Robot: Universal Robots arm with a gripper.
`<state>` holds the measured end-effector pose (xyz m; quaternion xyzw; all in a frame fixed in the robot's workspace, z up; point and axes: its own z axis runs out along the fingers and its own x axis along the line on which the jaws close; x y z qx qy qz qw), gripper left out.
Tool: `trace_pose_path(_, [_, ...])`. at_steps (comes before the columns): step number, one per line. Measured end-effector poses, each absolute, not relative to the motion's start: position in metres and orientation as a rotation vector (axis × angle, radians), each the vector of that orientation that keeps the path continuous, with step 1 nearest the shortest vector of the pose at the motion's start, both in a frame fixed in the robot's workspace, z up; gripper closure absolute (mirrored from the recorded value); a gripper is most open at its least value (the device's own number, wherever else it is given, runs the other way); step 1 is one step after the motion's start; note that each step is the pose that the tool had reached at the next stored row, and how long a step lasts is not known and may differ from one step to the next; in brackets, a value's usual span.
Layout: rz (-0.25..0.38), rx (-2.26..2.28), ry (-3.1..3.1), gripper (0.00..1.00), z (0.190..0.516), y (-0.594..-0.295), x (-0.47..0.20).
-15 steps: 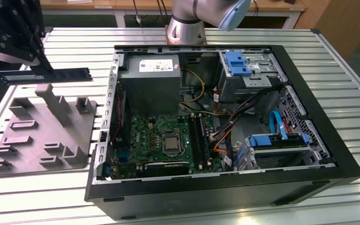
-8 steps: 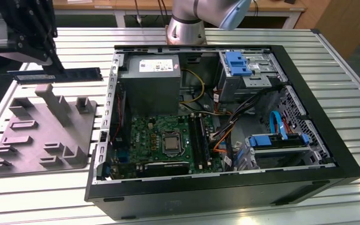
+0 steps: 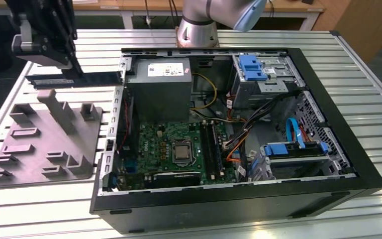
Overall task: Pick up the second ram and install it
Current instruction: 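Pick up the second ram and move it above second insertion slot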
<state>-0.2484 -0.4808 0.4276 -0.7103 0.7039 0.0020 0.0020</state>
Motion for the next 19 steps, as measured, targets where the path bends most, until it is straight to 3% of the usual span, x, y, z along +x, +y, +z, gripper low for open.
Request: trace_pose_path(19, [0.007, -2.228, 2.208, 0.89, 0.427, -0.481, -0.197])
